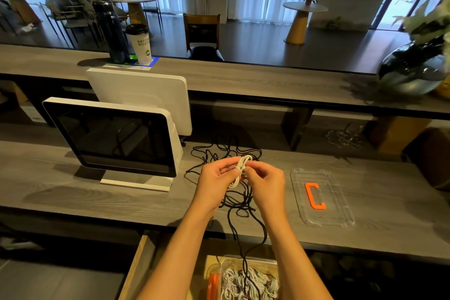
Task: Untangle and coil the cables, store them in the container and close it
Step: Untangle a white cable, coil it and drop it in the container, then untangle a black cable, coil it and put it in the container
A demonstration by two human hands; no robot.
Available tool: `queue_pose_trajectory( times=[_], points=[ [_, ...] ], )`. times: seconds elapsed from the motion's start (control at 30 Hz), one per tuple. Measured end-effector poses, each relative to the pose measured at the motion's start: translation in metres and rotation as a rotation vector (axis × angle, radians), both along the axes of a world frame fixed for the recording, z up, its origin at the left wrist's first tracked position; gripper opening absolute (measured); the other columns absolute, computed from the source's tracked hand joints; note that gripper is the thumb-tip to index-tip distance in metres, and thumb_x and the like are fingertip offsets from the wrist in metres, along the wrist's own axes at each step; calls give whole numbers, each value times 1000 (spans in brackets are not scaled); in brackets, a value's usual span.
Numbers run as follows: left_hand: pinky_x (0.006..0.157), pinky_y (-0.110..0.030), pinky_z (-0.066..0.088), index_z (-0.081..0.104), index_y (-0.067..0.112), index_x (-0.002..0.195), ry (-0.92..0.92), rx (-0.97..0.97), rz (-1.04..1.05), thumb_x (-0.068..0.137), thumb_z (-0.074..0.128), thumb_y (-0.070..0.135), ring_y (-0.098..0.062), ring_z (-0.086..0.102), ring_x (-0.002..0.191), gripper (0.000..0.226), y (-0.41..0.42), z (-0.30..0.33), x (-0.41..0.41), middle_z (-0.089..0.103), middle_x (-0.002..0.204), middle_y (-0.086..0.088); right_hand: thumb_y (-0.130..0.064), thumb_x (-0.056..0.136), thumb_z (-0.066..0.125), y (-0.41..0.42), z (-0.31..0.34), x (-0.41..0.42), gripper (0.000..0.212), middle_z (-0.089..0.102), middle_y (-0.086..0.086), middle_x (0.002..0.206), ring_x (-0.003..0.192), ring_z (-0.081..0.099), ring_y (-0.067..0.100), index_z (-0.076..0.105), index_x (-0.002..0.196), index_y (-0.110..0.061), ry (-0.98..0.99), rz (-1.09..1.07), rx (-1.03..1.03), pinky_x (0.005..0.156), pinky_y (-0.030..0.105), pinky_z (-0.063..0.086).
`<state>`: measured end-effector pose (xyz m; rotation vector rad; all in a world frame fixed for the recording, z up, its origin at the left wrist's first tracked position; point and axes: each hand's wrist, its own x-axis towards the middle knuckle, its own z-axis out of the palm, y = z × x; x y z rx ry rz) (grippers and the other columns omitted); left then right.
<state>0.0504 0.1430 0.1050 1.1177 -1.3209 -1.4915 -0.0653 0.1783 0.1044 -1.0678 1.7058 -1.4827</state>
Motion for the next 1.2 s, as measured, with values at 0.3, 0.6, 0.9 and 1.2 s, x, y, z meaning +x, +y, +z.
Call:
queue_pose_trajectory(
  times=[0.3, 0.6, 0.9, 1.2],
  points=[
    [94, -40, 57, 73, 24, 113, 14, 44, -19, 94, 62, 2, -17, 72, 100, 30, 4, -3, -4, 76, 106, 1, -10, 87, 72, 2, 0, -2, 4, 70, 4, 72, 58, 65, 5, 71, 90, -13, -189, -147, -14, 54, 15, 50],
    [95, -39, 56, 67, 17, 122, 129, 166, -77, 93, 60, -3, -24, 73, 101, 36, 2, -4, 2, 76, 109, -3, -21, 95, 62, 4, -9, -13, 18, 72, 8, 92, 84, 57, 19, 78, 101, -15, -491, 152, 115, 74, 32, 46],
    [95, -36, 57, 67, 10, 124, 155, 295, -122, 95, 56, -5, -22, 71, 105, 34, 14, -27, -5, 74, 113, -8, -21, 98, 60, 10, -45, -10, 23, 68, 16, 79, 69, 59, 17, 75, 93, -3, -368, -7, 64, 64, 28, 48],
    [75, -21, 48, 62, 25, 128, -84, 478, -36, 96, 58, 3, -7, 63, 101, 39, 51, -113, -24, 67, 117, 0, -22, 97, 59, 44, -126, -24, 17, 75, 2, 84, 83, 68, 17, 75, 95, -16, -450, 16, 442, 77, 32, 54]
  ],
)
